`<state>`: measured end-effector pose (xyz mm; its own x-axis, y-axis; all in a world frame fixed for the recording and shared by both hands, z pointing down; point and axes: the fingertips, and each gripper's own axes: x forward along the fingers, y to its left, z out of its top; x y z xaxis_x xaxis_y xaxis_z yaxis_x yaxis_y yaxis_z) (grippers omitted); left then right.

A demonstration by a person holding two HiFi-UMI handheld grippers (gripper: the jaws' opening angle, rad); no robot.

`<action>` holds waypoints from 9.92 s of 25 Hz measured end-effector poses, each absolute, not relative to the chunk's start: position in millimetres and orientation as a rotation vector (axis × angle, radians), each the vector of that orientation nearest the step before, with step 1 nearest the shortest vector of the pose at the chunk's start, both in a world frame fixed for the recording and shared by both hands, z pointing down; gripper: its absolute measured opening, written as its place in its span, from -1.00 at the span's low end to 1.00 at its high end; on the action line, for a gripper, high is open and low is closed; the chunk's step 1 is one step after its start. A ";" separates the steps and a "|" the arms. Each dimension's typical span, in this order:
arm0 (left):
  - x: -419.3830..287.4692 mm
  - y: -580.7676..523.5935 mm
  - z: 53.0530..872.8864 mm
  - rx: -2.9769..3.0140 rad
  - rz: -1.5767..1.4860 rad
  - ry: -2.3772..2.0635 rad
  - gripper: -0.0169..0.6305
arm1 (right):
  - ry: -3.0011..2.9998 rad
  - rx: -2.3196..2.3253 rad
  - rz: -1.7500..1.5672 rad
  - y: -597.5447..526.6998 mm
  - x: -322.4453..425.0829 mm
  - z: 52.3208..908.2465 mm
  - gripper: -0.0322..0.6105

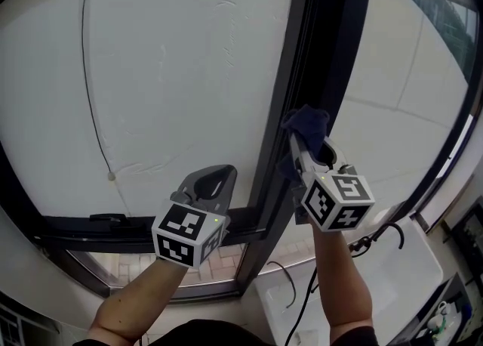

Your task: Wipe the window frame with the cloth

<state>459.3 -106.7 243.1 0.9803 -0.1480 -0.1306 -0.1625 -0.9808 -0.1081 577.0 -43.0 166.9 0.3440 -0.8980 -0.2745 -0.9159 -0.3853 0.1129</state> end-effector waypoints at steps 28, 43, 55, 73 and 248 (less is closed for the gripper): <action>459.5 -97.7 400.2 -3.150 -0.097 0.193 -0.97 | 1.811 -2.624 0.193 -56.1 571.4 357.3 -0.51; 454.4 -101.6 477.0 -3.198 -0.309 0.268 -0.97 | 1.898 -2.697 -0.030 -55.8 576.8 467.7 -0.50; 449.1 -92.1 503.0 -3.204 -0.390 0.261 -0.97 | 1.916 -2.741 -0.256 -53.8 582.1 534.7 -0.50; 432.3 -106.5 517.0 -3.235 -0.382 0.358 -0.97 | 1.898 -2.733 -0.358 -17.4 573.3 554.3 -0.50; -102.3 -280.8 491.6 -3.052 -0.121 1.320 -0.97 | 2.766 -1.835 -0.463 -274.7 4.0 505.6 -0.50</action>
